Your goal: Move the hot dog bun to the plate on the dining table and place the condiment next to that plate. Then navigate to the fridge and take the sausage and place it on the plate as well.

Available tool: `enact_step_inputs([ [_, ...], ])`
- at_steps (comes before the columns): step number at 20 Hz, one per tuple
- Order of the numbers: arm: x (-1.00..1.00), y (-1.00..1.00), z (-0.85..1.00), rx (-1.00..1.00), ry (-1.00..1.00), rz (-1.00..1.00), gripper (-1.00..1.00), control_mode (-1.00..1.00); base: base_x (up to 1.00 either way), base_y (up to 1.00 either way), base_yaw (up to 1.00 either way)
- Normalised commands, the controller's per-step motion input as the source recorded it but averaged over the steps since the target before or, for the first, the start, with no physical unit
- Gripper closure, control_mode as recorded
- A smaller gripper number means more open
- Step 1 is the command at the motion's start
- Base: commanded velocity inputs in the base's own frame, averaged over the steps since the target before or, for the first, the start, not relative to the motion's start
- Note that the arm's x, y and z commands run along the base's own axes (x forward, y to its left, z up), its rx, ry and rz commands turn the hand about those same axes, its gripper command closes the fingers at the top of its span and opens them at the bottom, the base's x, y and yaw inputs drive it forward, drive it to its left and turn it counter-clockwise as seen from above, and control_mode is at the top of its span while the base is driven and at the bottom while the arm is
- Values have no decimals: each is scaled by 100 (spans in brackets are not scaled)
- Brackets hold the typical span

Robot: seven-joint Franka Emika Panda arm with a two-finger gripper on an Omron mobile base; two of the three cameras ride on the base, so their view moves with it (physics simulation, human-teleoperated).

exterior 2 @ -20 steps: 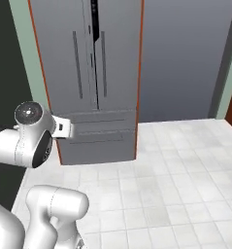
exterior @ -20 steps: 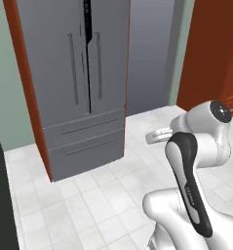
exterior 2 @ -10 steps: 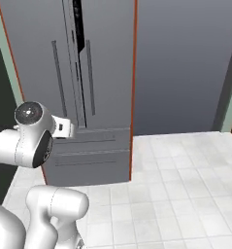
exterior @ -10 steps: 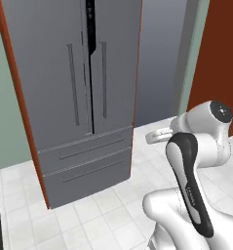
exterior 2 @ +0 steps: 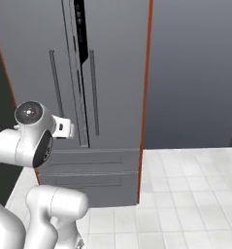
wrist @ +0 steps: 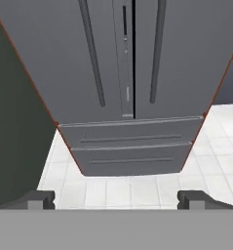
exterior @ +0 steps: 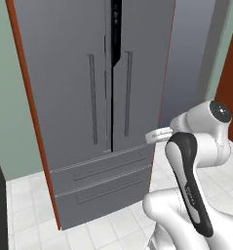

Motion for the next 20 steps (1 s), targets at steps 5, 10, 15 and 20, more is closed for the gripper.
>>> enact_step_inputs([
  [5, 0, 0, 0, 0, 0, 0, -100, 100, 50, -29, 17],
  [10, 0, 0, 0, 0, 0, 0, -100, 100, 20, -35, 22],
  [15, 0, 0, 0, 0, 0, 0, -100, 100, 26, -17, 35],
  [20, 0, 0, 0, 0, 0, 0, -100, 100, 23, -22, 19],
])
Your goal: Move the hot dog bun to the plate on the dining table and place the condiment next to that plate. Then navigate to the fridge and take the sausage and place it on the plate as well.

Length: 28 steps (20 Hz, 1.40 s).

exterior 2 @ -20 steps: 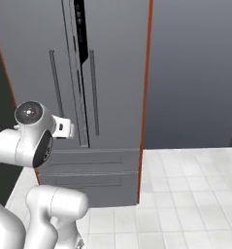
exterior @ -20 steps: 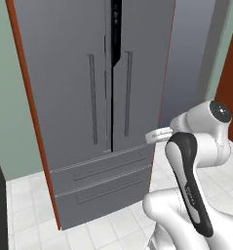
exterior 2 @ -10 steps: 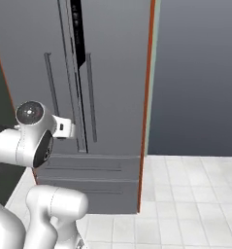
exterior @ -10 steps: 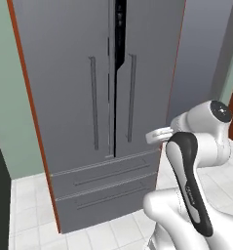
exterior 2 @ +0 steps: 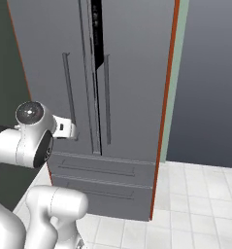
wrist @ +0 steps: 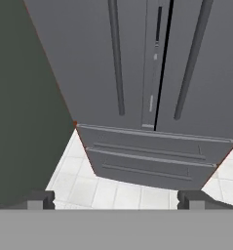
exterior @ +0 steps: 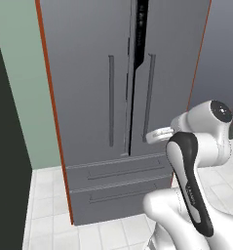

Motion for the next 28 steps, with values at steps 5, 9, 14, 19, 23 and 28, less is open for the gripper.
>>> enact_step_inputs([
  [5, 0, 0, 0, 0, 0, 0, -100, 100, 23, -21, 1],
  [9, 0, 0, 0, 0, 0, 0, -100, 100, 41, -4, 0],
  [14, 0, 0, 0, 0, 0, 0, -100, 100, 36, -8, 0],
  [19, 1, -11, 2, 1, -6, 0, -100, -100, 7, -8, 0],
  [23, 22, -34, 35, 0, -9, -2, -100, -100, 0, 0, 0],
  [28, 60, -25, 42, 0, -1, -11, -100, -100, 0, 0, 0],
])
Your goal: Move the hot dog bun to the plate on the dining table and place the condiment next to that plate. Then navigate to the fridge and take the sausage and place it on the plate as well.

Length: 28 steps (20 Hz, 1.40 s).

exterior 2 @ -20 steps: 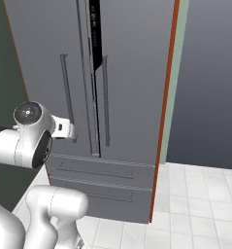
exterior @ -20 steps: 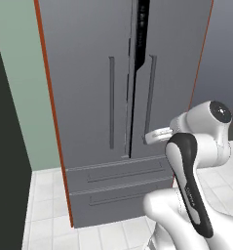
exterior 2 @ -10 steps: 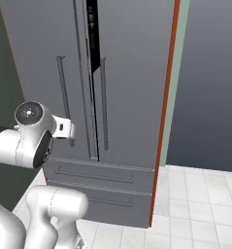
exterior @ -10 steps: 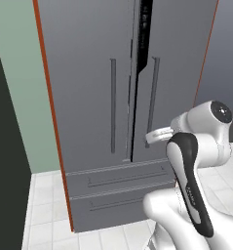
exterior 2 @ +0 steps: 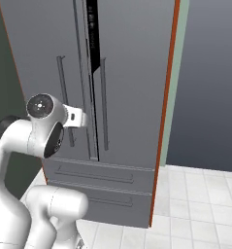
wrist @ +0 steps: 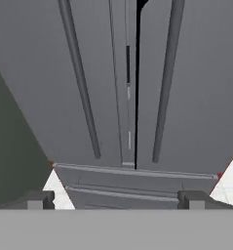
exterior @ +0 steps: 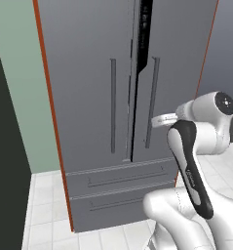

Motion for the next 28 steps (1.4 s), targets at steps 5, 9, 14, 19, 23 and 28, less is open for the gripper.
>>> enact_step_inputs([
  [5, 62, -29, 27, 0, 0, -17, -100, -100, 0, 0, 0],
  [9, 58, -25, 15, 0, 0, -15, -100, -100, 0, 0, 0],
  [14, 55, -5, 1, 0, -2, -6, -100, -100, 0, 0, 0],
  [19, 55, -9, 0, 0, -2, 0, -100, -100, 0, 0, 0],
  [23, 50, -14, 0, 0, -3, 0, -100, -100, 0, 0, 0],
  [28, 46, -5, 0, 0, -1, 0, -100, -100, 0, 0, 0],
])
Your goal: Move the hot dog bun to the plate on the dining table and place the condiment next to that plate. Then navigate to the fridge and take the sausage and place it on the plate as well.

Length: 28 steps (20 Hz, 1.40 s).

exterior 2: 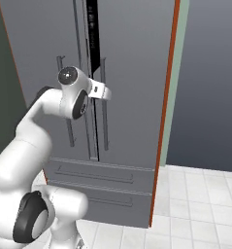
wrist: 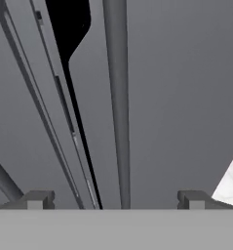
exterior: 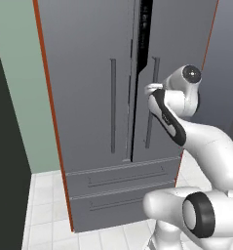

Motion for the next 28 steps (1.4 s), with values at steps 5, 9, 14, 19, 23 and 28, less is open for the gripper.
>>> enact_step_inputs([
  [5, 46, 0, 0, 0, 0, 0, -100, -100, 0, 0, 0],
  [9, 44, -1, -1, 0, -2, 0, -100, -100, 0, 0, 0],
  [14, 42, -9, -2, 0, 0, 0, -100, -100, 0, 0, 0],
  [19, 40, -8, -8, 0, -2, 0, -100, -100, 0, 0, 0],
  [23, 37, -10, -15, 0, -4, 0, -100, -100, 0, 0, 0],
  [28, 35, -9, -12, 0, -3, 0, -100, -100, 0, 0, 0],
])
